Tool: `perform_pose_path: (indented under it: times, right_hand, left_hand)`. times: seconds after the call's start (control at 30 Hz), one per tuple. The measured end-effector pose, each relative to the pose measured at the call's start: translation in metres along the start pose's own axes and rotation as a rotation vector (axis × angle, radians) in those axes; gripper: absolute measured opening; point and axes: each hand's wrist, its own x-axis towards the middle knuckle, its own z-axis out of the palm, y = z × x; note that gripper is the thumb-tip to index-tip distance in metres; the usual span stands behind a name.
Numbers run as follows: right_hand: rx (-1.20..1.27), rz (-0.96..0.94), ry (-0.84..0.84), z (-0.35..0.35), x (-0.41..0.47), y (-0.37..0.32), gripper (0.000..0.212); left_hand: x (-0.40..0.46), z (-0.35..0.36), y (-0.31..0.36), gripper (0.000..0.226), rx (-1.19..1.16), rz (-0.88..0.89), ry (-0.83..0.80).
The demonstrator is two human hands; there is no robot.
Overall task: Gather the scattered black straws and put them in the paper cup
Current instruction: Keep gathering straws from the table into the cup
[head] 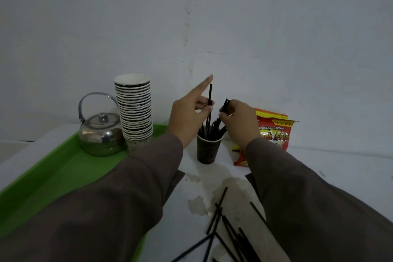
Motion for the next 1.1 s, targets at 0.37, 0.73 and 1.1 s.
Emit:
perform_pose_path:
  times: [0.37, 0.73, 1.1]
  right_hand:
    - [-0.183, -0.154, -0.092, 0.021, -0.009, 0.016, 0.041]
    - [-0.167, -0.213, 0.031, 0.004, -0.038, 0.024, 0.037]
    - [-0.312, 0.039, -0.232, -0.056, -0.154, 0.075, 0.022]
  left_hand:
    - [-0.009, 0.012, -0.032, 0.074, 0.13, -0.013, -0.034]
    - [-0.022, 0.007, -0.025, 0.037, 0.439, 0.124, -0.063]
    - [-0.135, 0.015, 0.013, 0.019, 0.441, -0.063, -0.344]
